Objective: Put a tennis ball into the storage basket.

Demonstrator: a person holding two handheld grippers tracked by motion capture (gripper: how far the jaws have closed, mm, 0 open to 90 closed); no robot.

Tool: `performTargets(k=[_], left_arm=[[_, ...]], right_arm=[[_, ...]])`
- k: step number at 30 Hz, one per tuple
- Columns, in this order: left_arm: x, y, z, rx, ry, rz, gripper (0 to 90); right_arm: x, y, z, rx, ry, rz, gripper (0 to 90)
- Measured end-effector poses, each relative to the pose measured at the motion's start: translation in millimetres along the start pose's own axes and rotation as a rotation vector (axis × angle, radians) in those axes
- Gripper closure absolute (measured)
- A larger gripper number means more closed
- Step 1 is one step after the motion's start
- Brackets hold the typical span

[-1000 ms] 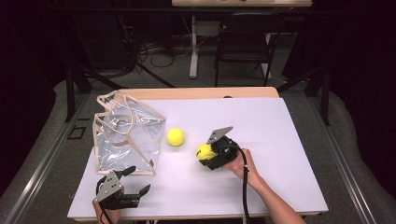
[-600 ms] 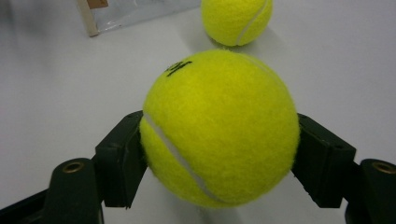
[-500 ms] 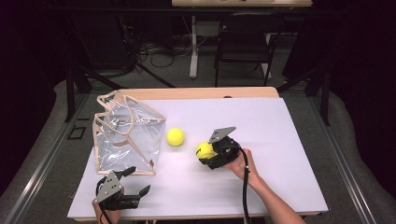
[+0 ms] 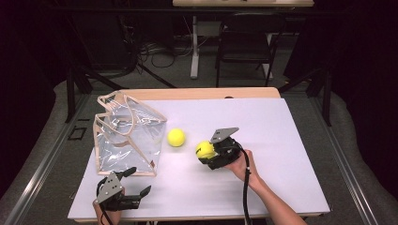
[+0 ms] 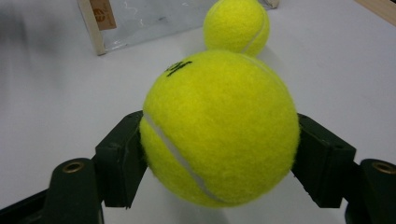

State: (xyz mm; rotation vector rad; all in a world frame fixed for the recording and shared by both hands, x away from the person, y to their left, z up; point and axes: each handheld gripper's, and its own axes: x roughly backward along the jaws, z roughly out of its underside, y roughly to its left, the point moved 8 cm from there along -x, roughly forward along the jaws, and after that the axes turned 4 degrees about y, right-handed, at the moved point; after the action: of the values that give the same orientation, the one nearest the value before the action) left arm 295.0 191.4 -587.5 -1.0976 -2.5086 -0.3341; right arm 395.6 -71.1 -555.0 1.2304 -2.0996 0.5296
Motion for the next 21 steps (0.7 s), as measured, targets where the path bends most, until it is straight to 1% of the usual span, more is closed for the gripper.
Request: performTargets(k=[2, 6, 12, 17, 21], left_arm=[[-0.1, -0.1, 0.0, -0.005, 0.003, 0.001, 16.0], [0.3, -1.5, -0.6, -0.002, 0.002, -0.002, 16.0], [-0.5, 0.2, -0.2, -0.002, 0.004, -0.006, 16.0], [1.2, -0.6, -0.3, -0.003, 0.004, -0.007, 16.0], [0.7, 0.2, 0.2, 0.002, 0.001, -0.008, 16.0]], right_arm=[[-0.5, 1.6, -0.3, -0.002, -0.002, -0.008, 26.0], [-1.1, 3.5, -1.3, 0.002, -0.006, -0.007, 26.1], [-2.7, 3.9, -3.0, 0.003, -0.006, -0.012, 26.0], [-1.9, 5.7, -6.6, 0.0, -0.016, -0.017, 26.1], [-2.8, 7.4, -10.6, 0.01, -0.015, -0.013, 26.0]])
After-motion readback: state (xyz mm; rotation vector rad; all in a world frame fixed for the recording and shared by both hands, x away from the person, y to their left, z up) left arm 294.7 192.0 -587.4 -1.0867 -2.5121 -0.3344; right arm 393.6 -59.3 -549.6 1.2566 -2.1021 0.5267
